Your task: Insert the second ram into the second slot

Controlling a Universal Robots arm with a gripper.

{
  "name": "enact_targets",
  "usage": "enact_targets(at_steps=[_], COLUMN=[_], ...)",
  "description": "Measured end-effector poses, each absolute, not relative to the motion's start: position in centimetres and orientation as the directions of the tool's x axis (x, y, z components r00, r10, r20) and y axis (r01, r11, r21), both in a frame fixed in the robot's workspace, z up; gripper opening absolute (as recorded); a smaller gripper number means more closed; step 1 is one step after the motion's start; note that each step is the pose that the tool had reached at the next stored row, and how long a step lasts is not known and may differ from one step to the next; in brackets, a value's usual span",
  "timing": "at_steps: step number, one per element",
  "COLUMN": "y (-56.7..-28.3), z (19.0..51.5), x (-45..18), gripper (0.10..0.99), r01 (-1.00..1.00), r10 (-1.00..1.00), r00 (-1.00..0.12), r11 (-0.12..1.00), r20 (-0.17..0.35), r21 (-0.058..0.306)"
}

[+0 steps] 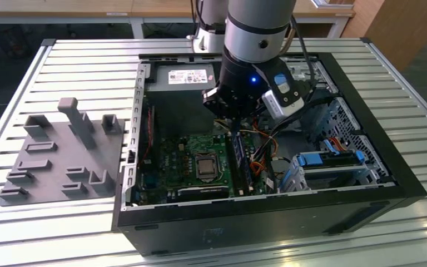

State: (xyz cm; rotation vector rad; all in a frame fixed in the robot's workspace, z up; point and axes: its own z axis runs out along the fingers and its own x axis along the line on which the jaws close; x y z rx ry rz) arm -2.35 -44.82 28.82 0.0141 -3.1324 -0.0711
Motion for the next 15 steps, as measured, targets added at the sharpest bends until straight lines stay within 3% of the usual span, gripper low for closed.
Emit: enact_targets(at_steps=[15], y=[-44.9], z=[27.7], x=[-2.3], gripper=[0.114], r01=[-0.009], r10=[-0.009], r00=[-1.0], r11=[0.999], r20=[0.008], r21=[0.045])
